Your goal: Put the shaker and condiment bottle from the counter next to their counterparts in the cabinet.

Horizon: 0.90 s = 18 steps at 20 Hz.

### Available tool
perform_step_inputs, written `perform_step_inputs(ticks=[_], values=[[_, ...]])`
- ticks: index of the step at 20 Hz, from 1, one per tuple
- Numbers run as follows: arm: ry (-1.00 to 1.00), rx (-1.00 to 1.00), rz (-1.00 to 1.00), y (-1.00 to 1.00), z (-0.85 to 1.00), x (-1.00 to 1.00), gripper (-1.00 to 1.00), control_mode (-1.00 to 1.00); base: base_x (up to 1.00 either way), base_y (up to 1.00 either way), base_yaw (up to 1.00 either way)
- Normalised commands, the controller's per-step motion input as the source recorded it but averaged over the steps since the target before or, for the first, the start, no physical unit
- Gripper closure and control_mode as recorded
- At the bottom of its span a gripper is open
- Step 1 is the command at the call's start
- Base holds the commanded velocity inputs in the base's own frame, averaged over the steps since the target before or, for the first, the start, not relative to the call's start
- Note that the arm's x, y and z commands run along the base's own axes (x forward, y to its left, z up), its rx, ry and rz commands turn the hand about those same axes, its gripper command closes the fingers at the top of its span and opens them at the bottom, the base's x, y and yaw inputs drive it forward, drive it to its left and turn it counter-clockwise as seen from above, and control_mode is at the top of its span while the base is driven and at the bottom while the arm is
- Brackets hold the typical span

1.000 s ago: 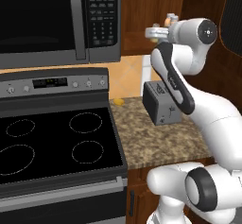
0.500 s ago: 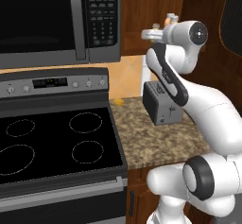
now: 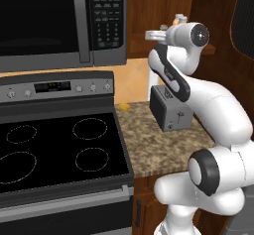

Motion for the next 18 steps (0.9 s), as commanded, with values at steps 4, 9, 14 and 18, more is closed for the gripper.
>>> perform_step_inputs(ticks=[4,9,14,18], values=[[-0.02,0.00,0.00,0.00,-0.17,0.37,1.00,-1.00,0.00,0.00,0.00],[-0.05,0.00,0.00,0.00,-0.19,0.22,1.00,-1.00,0.00,0.00,0.00],[-0.05,0.00,-0.01,0.00,-0.10,0.24,1.00,-1.00,0.00,0.00,0.00],[-0.01,0.00,-0.03,0.00,-0.03,0.38,1.00,-1.00,0.00,0.00,0.00]])
